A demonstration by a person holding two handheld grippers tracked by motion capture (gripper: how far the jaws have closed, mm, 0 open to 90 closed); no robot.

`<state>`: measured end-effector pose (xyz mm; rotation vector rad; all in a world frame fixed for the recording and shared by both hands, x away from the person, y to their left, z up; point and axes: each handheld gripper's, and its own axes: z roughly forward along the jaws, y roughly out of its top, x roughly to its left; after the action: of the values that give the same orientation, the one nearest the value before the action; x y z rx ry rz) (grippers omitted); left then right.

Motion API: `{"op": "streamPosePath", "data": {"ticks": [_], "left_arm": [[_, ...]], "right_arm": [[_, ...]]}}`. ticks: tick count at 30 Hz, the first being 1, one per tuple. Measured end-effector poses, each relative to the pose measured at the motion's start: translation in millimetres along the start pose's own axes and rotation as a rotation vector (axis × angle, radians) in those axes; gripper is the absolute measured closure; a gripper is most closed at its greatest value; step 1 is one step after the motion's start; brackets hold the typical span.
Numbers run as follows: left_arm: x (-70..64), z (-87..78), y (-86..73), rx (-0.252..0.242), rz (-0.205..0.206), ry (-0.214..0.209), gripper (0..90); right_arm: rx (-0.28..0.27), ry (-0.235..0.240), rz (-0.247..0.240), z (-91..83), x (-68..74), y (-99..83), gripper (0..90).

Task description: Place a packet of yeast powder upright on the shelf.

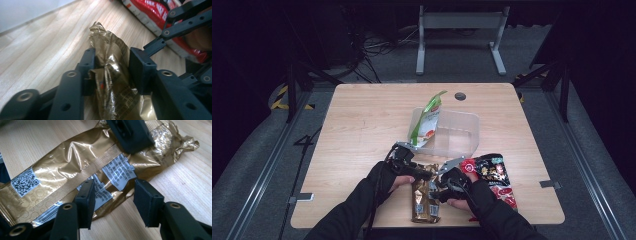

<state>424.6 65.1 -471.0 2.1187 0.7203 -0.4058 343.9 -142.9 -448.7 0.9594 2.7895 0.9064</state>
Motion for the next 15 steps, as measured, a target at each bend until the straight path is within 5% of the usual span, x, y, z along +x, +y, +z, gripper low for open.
{"op": "streamPosePath", "data": {"ticks": [5,9,15], "left_arm": [[-2.6,-8.8,0.6,-0.057,0.014,-0.005,75.5],[-12.9,-21.4,2.4,-0.127,0.059,0.039,80.4],[-26.9,-42.8,8.0,-0.243,0.116,0.099,82.9]], "right_arm": [[-0.010,0.002,0.003,-2.5,-2.0,-0.5,45.8],[-0.029,-0.008,0.015,-6.2,-4.8,-1.4,39.6],[-0.084,-0.059,-0.033,-28.1,-2.1,-2.7,29.7]]}}
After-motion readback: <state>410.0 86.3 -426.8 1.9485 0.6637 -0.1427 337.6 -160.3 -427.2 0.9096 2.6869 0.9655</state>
